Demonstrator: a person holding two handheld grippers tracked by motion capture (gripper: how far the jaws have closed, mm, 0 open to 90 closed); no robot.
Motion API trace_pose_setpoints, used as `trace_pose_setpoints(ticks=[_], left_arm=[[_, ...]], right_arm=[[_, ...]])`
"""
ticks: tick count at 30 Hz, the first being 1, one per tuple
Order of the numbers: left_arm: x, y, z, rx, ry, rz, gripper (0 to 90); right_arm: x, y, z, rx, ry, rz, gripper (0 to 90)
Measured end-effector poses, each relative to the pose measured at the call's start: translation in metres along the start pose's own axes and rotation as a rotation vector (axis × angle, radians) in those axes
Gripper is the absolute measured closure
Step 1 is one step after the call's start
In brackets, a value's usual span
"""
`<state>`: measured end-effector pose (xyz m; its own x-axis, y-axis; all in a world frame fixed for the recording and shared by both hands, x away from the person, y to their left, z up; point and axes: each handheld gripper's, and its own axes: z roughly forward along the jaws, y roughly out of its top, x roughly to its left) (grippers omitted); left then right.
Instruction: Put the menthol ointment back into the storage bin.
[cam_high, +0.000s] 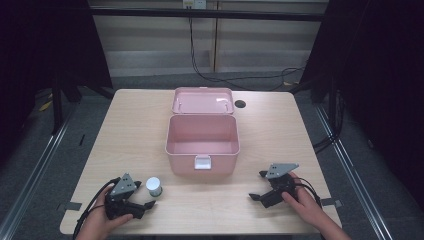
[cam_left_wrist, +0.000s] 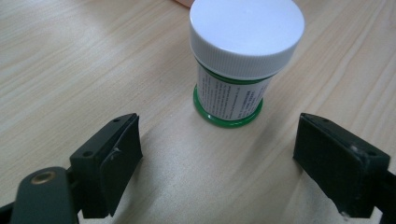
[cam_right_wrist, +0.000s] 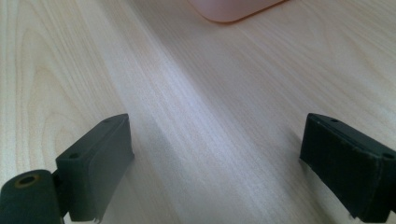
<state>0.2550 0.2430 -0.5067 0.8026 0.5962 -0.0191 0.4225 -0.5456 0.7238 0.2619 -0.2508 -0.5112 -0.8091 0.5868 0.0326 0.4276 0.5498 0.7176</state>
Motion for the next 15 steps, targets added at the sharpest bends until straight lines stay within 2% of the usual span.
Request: trace_pose_setpoints(ticks=[5, 8, 11, 13, 14, 15], left_arm=[[-0.001, 0.0, 0.0, 0.001, 0.006, -0.009, 14.4], [-0.002, 0.003, -0.001, 0.027, 0.005, -0.025, 14.8], [-0.007, 0.014, -0.003, 0.143, 0.03, -0.055, 15.7], [-0.009, 0.021, -0.004, 0.207, 0.006, -0.084, 16.3], [-0.009, 0.021, -0.004, 0.207, 0.006, -0.084, 17.5], [-0.01, 0.028, -0.005, 0.265, -0.017, -0.104, 19.9]], right_arm=[[0.0, 0.0, 0.0, 0.001, 0.0, -0.001, 8.5], [0.0, 0.0, 0.0, 0.001, -0.002, -0.001, 8.5], [0.0, 0.0, 0.0, 0.0, 0.001, -0.001, 8.5], [0.0, 0.0, 0.0, 0.001, -0.002, -0.001, 8.6], [0.0, 0.0, 0.0, 0.001, -0.002, -0.001, 8.6], [0.0, 0.0, 0.0, 0.001, -0.002, -0.001, 8.6]])
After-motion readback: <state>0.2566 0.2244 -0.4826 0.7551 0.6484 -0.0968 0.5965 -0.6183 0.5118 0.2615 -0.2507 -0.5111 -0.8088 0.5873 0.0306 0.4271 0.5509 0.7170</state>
